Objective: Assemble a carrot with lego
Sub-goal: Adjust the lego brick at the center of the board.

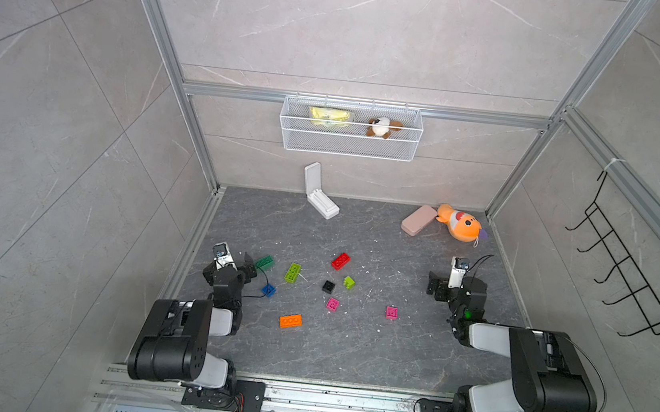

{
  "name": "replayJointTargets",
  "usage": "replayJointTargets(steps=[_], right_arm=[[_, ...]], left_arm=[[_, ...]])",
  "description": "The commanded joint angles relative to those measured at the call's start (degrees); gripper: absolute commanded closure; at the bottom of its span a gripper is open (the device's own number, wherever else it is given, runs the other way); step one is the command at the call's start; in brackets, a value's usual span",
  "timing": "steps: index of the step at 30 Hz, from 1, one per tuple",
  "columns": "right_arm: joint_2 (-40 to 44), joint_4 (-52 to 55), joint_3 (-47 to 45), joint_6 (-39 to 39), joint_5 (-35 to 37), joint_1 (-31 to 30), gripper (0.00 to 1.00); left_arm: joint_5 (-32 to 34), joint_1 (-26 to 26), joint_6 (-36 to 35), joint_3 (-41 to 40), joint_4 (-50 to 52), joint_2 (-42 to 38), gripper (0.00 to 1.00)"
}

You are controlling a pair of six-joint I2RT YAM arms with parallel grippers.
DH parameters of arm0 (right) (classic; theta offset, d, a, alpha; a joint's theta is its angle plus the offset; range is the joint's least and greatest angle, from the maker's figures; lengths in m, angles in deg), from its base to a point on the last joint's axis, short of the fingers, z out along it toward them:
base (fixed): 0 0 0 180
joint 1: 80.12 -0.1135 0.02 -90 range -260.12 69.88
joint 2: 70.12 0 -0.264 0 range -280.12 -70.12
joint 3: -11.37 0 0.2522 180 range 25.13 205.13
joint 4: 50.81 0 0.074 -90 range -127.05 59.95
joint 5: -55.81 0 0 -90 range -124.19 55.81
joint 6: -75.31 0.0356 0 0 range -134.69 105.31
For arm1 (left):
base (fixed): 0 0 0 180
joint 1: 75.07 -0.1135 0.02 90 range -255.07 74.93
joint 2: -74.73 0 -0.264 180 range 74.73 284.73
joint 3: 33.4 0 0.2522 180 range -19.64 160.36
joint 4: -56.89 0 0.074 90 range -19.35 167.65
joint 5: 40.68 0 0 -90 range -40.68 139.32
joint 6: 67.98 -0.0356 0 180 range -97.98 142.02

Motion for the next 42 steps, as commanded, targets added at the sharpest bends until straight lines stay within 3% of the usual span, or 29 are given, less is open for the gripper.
replayJointTargets(steps=[1,5,8,10,13,16,20,25,31,38,42], right_arm=[[7.48,5.03,1.04,2.6,5.79,0.25,0.0],[16.36,10.68,2.15,9.65,8.12,0.35,0.01],[19.47,22.59,8.68,14.07,0.97,0.31,0.01],[18.2,31.63,14.94,14.58,-10.13,0.2,0.0],[14.0,34.7,19.55,16.95,-25.88,-1.29,0.01],[8.72,39.8,24.03,16.3,-32.74,-5.86,0.02],[1.77,37.66,25.76,19.82,-41.39,-8.25,0.05],[-0.62,42.01,26.96,17.3,-38.79,-8.14,0.05],[-1.59,44.57,26.93,15.47,-37.61,-8.2,0.05],[-1.24,45.17,25.85,14.24,-36.51,-8.19,0.05],[-1.63,45.25,25.59,13.94,-36.47,-8.33,0.05]], left_arm=[[2.35,-0.17,6.62,6.05,11.88,-8.38,0.02],[-6.85,-0.17,15.94,8.62,16.97,-14.22,0.04],[-18.97,1.77,18.43,10.79,17.69,-14.52,0.13],[-21.9,7.12,17.51,12.9,18.74,-12.81,0.16],[-19.47,17.56,10.91,18.4,26.16,-7.9,0.18],[-16.06,25.68,4.12,23.63,33.93,-1.33,0.19],[-17.73,31.52,1.29,28.86,38.66,6.21,0.19],[-15.54,39.53,-4.23,36.47,47.31,15.28,0.14],[-14.72,43.68,-7.54,44.44,55.11,22.88,0.14],[-14.99,44.37,-8.12,50.23,61.13,27.85,0.23],[-16.2,44.34,-8.56,52.5,61.78,30.03,0.35]])
